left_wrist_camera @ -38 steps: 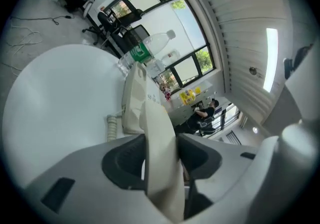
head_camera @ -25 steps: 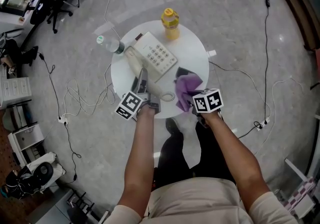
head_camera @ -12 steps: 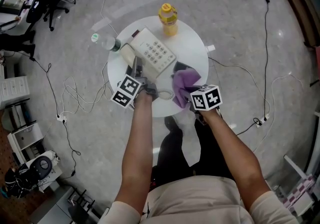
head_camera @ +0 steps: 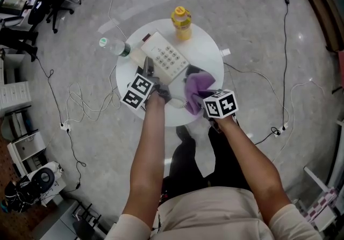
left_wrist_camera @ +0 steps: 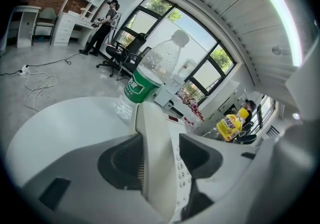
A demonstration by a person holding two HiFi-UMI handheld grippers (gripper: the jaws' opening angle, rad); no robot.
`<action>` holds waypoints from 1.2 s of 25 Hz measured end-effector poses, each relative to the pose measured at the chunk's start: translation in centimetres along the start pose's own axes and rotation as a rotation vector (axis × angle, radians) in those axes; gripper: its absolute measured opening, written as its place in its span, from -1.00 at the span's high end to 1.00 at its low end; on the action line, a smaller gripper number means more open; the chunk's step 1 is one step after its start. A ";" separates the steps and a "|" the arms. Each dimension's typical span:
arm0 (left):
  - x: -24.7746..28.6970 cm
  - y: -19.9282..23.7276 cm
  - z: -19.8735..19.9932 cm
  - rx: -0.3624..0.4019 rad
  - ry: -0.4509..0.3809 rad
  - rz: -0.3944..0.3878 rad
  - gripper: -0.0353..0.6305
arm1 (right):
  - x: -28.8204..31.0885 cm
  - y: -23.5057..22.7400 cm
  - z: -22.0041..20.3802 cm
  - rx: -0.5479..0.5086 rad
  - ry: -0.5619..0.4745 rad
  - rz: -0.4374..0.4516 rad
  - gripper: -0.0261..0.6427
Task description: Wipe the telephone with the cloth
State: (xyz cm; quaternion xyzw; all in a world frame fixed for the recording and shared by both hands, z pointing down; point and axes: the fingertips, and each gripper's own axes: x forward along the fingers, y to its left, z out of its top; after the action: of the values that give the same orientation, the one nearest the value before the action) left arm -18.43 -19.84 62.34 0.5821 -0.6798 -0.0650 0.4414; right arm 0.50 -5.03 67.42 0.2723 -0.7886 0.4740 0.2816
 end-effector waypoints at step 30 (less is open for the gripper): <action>-22.4 -11.5 14.7 0.161 -0.140 -0.461 0.40 | -18.0 17.1 16.6 -0.395 -0.423 -0.001 0.95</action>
State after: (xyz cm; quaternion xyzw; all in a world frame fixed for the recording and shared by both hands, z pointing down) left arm -21.42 -10.67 34.79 0.7490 -0.5612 -0.1498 0.3189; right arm -2.01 -10.24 38.12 0.3057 -0.9066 0.2438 0.1586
